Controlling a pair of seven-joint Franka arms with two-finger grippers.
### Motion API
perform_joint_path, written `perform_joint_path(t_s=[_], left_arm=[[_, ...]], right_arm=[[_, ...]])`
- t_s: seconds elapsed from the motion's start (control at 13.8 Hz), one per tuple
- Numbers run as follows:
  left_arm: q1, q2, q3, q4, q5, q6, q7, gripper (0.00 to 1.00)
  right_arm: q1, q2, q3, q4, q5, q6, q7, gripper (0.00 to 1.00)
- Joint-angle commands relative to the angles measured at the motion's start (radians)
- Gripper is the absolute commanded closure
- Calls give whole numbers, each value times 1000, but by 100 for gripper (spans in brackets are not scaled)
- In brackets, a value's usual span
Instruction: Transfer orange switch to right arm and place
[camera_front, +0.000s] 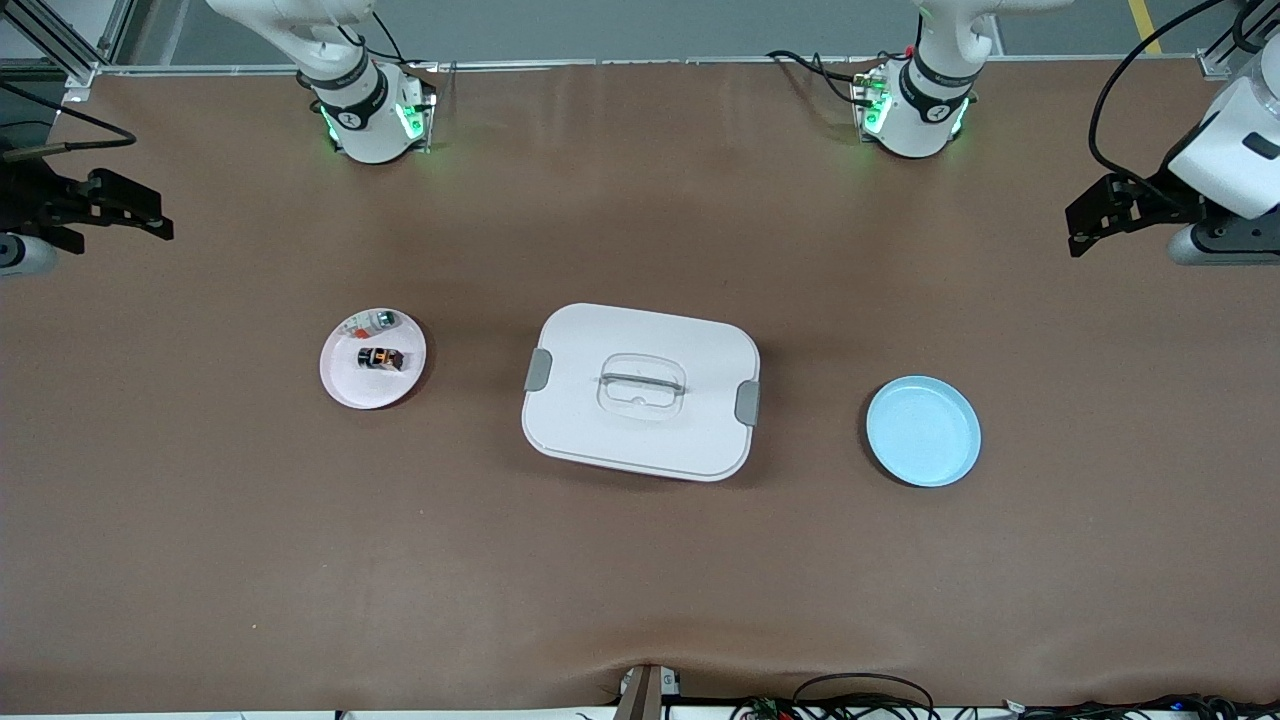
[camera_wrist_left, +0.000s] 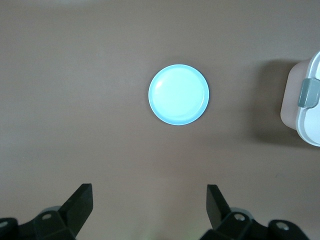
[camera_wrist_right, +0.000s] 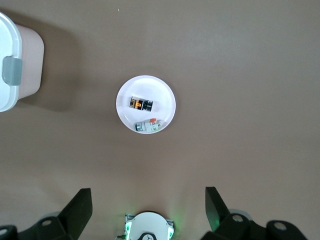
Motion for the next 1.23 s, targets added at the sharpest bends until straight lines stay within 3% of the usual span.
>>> perform_joint_path(t_s=[0.0,0.43,0.72,1.01,1.16], left_arm=[[-2,-25,4,-17,-21,-4,13,0],[-2,-25,3,-15,-21,-4,13,0],[-4,-25,1,-15,-21,-5,13,0],[-1,-38,3,-21,-58,-5,14,0],[-1,-40,4,-24,-58,-7,16,0]], right_arm=[[-10,-3,12,22,-5,-26,23,0],[2,-26,10,-13,6,-15,146,0],[79,-61,-61,-62,8,8,179,0],[79,-188,-62,-252,26,131,189,0],[81,-187,-61,-251,26,129,189,0]])
